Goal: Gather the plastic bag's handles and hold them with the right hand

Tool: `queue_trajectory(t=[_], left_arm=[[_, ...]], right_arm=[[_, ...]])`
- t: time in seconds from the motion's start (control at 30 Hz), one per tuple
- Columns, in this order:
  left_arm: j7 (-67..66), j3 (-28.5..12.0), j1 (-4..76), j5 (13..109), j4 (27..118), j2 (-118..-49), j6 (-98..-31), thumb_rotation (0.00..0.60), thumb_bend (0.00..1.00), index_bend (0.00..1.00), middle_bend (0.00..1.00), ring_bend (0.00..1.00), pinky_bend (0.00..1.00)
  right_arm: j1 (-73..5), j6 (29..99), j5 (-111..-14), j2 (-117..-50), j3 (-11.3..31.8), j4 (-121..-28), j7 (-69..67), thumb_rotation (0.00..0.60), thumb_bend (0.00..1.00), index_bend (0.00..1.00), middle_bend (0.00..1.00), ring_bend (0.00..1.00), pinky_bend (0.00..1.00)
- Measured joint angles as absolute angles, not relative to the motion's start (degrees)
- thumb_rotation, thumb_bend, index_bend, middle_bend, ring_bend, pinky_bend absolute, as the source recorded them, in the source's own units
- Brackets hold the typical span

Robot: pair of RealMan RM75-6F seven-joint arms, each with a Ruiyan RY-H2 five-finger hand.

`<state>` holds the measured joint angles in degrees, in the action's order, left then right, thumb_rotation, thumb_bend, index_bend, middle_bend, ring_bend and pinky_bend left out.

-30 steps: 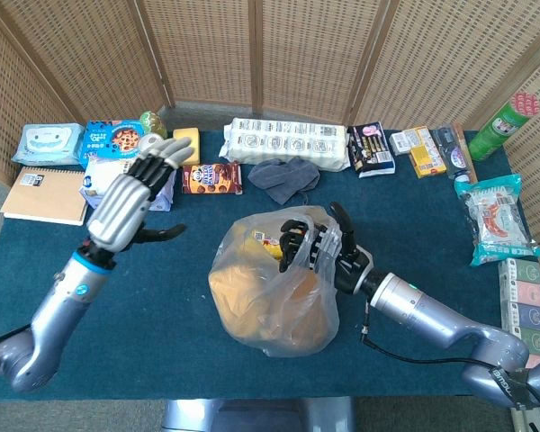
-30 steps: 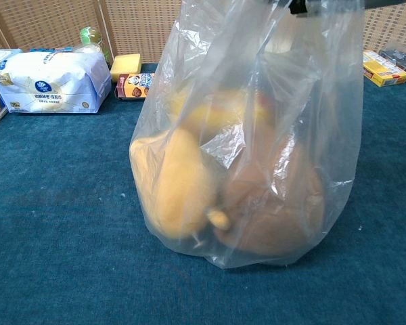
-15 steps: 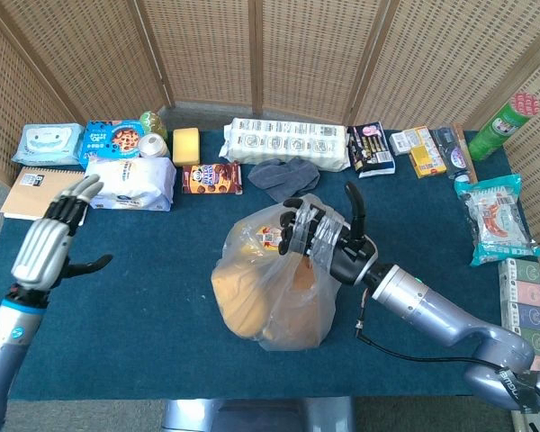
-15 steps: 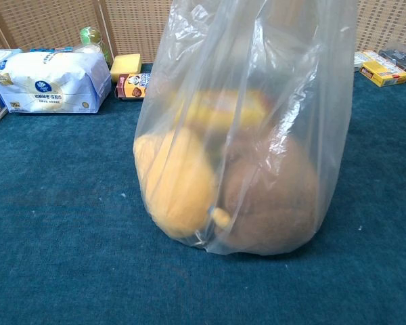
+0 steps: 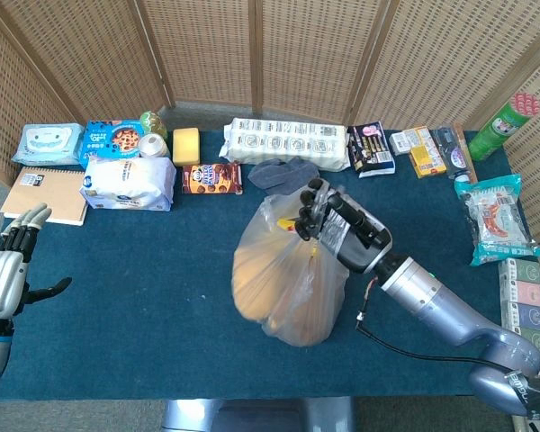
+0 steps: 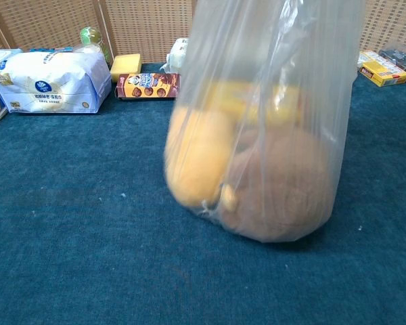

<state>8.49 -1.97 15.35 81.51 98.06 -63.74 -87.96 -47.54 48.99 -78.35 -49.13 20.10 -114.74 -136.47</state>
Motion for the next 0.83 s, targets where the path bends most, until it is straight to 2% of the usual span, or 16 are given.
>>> queue_trajectory(t=[0.13, 0.37, 0.83], left_arm=[[4.0, -0.3, 12.6, 83.0, 97.4, -65.2, -90.2, 0.6, 0.12, 0.0, 0.04, 0.0, 0.06], [2.7, 3.9, 6.4, 84.2, 96.1, -67.3, -92.2, 0.6, 0.13, 0.0, 0.04, 0.0, 0.06], [6.9, 4.9, 2.6, 84.2, 92.7, -68.0, -90.8, 0.6, 0.13, 0.0, 0.04, 0.0, 0.06]], right_arm=[[-45.9, 50.4, -78.4, -49.3, 21.7, -115.1, -137.0, 0.6, 0.29, 0.52, 0.62, 0.7, 0.66], [-44.2, 53.0, -80.8, -50.8, 23.4, -114.7, -139.5, 0.6, 0.29, 0.53, 0.63, 0.7, 0.67], [-43.1, 54.6, -82.3, -52.5, 24.9, -115.5, -138.3, 0.6, 0.28, 0.53, 0.63, 0.7, 0.67]])
